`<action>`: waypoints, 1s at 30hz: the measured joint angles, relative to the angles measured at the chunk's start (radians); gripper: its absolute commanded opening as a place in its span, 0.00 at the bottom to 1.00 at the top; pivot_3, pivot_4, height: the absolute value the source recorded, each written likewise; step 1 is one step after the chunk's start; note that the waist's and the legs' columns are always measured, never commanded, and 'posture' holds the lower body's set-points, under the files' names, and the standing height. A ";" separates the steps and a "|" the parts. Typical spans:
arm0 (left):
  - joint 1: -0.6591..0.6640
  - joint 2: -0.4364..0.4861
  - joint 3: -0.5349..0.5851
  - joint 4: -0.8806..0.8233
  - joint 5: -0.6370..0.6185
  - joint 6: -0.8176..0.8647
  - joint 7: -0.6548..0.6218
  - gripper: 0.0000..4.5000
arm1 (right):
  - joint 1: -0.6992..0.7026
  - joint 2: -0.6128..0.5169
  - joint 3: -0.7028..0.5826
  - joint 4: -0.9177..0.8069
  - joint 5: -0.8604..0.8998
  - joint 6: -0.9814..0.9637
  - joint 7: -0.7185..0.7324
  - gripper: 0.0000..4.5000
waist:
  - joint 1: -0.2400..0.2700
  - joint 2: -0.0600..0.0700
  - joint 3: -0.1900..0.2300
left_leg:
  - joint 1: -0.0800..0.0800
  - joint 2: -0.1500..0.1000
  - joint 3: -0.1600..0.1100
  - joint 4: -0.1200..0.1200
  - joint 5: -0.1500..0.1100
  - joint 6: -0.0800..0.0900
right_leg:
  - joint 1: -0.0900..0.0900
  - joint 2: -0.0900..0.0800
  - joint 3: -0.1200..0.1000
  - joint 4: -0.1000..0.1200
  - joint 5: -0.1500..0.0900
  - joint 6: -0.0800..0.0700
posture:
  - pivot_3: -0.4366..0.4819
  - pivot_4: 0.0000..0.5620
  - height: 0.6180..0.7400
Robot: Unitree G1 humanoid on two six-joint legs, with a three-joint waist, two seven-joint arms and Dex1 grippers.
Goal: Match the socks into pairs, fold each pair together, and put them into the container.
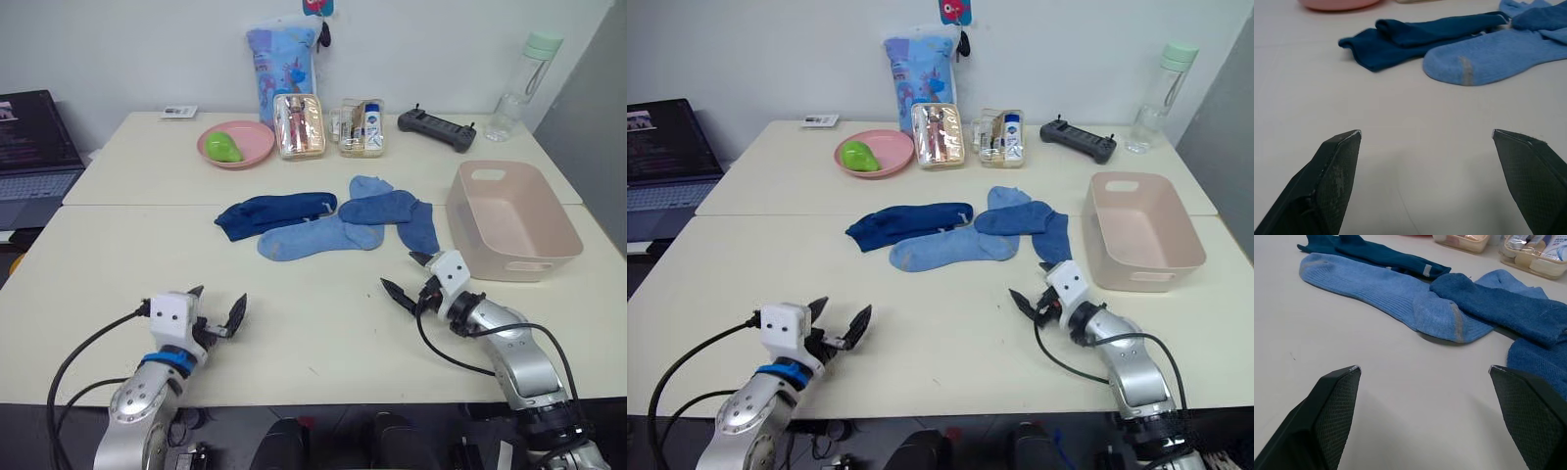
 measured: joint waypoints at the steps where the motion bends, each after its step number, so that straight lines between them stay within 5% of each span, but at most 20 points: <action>1: 0.001 0.000 0.002 -0.003 -0.003 0.001 -0.003 0.99 | 0.004 0.000 -0.003 0.000 0.000 0.003 -0.002 1.00 | 0.000 0.000 0.000 | 0.000 0.000 0.000 0.000 0.000 0.000 | 0.000 0.000 0.000 0.000 0.000 0.000 | 0.48 0.27 1.00; 8: 0.008 0.007 -0.016 -0.024 -0.013 -0.012 -0.029 0.99 | 0.004 0.001 -0.002 0.000 -0.001 0.007 0.002 1.00 | 0.000 0.000 0.000 | 0.000 0.000 0.000 0.000 0.000 0.000 | 0.000 0.000 0.000 0.000 0.000 0.000 | 0.48 0.27 1.00; 15: -0.118 0.052 -0.031 -0.009 0.000 -0.009 -0.044 0.99 | 0.002 0.001 0.013 -0.035 0.011 0.027 0.036 1.00 | -0.001 0.000 0.000 | 0.000 0.000 0.000 0.000 0.000 0.000 | 0.000 0.000 0.000 0.000 0.000 0.000 | 0.48 0.27 1.00; 22: -0.431 0.114 -0.197 0.220 0.127 -0.001 -0.094 0.99 | -0.062 0.004 0.010 -0.117 0.125 0.170 0.075 1.00 | 0.003 0.000 0.000 | 0.000 -0.002 0.000 0.000 0.000 0.000 | 0.000 0.000 0.000 0.000 0.000 0.000 | 0.48 0.27 1.00; 29: -0.569 0.090 -0.285 0.489 0.220 -0.010 -0.094 0.99 | -0.077 -0.001 0.017 -0.129 0.122 0.203 0.076 1.00 | -0.001 0.000 0.000 | 0.000 -0.001 -0.001 0.000 0.000 0.000 | -0.001 0.000 0.000 0.001 0.000 0.001 | 0.48 0.27 1.00; 30: -0.584 0.085 -0.288 0.506 0.222 -0.015 -0.099 0.91 | -0.078 -0.002 0.017 -0.130 0.117 0.204 0.069 1.00 | 0.000 0.000 0.000 | 0.000 -0.001 -0.001 0.000 0.000 0.000 | 0.000 0.000 0.000 0.001 0.000 0.001 | 0.48 0.27 1.00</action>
